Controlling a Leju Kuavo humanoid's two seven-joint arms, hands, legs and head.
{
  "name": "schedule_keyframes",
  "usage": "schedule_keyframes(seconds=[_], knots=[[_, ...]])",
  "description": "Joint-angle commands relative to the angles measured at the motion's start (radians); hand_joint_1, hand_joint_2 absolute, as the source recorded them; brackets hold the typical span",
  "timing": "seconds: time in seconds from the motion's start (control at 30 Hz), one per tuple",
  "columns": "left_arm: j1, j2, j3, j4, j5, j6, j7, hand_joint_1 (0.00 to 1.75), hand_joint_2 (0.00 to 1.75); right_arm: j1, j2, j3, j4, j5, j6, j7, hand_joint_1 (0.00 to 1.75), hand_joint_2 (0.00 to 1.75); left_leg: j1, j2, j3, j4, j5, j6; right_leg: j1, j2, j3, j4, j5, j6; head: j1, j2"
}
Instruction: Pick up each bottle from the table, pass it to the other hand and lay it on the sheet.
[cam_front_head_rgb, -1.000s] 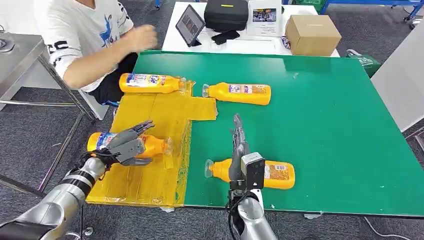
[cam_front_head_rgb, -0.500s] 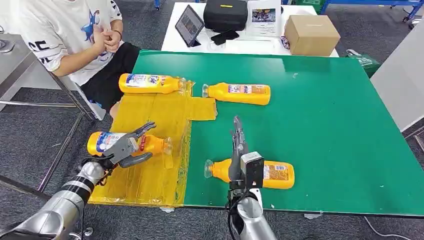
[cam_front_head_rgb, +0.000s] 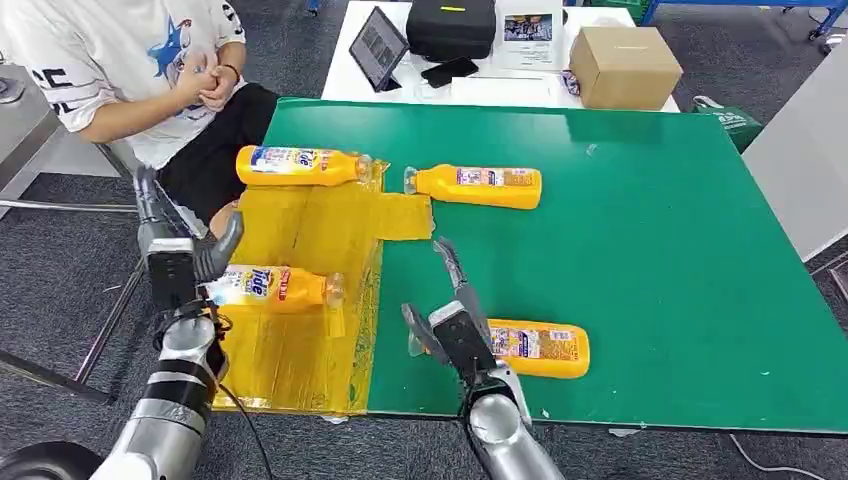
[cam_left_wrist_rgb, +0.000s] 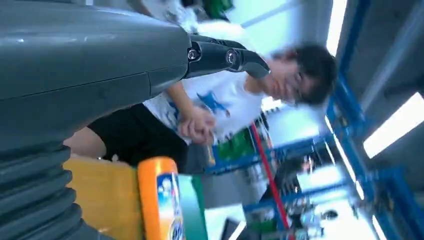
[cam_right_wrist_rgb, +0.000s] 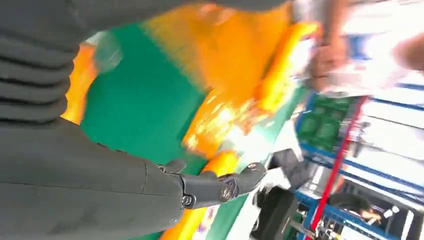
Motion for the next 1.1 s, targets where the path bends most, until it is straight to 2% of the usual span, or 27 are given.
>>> schedule_keyframes(seconds=[0.03, 0.13, 0.6, 0.77, 0.9, 1.1], knots=[[0.193, -0.081, 0.025, -0.112, 0.043, -0.100, 0.026, 0.00, 1.75, 0.054, -0.245, 0.020, -0.198, 0.166, 0.112, 0.116, 0.00, 1.75, 0.000, -0.001, 0.005, -0.001, -0.002, 0.000, 0.001, -0.002, 0.006, -0.003, -0.001, -0.001, 0.000, 0.000], [0.215, -0.087, -0.002, -0.068, 0.020, -0.125, 0.026, 0.00, 1.75, 0.061, -0.305, 0.061, -0.191, 0.190, 0.191, 0.149, 0.00, 1.75, -0.001, -0.001, 0.004, -0.001, -0.002, 0.001, 0.000, -0.002, 0.005, -0.004, -0.001, -0.001, 0.000, 0.000], [0.207, -0.085, -0.003, -0.062, 0.018, -0.127, 0.025, 0.00, 1.75, 0.061, -0.307, 0.061, -0.189, 0.190, 0.190, 0.149, 0.00, 1.75, 0.001, 0.001, 0.000, 0.000, -0.003, 0.000, 0.001, 0.000, 0.001, -0.003, -0.001, -0.001, 0.000, 0.000], [0.210, -0.096, -0.014, -0.001, -0.009, -0.164, 0.036, 0.00, 1.75, 0.074, -0.426, 0.095, -0.221, 0.153, 0.291, 0.188, 0.00, 1.75, 0.000, 0.000, 0.001, 0.000, -0.003, 0.001, 0.001, -0.002, 0.003, -0.003, -0.001, -0.001, 0.000, 0.000], [0.177, -0.102, -0.019, 0.059, -0.020, -0.151, 0.022, 0.00, 1.75, 0.053, -0.504, 0.141, -0.180, 0.105, 0.379, 0.191, 0.00, 1.75, 0.000, -0.002, 0.001, -0.001, -0.003, 0.001, 0.001, -0.003, 0.004, -0.004, -0.001, -0.001, 0.000, 0.000], [0.120, -0.087, -0.026, 0.194, -0.050, -0.086, -0.006, 0.00, 1.75, -0.053, -0.512, 0.197, -0.038, 0.098, 0.388, 0.230, 0.00, 1.75, -0.001, 0.001, 0.000, -0.001, -0.002, 0.001, -0.001, 0.000, 0.002, -0.004, 0.000, -0.001, 0.000, 0.000]])
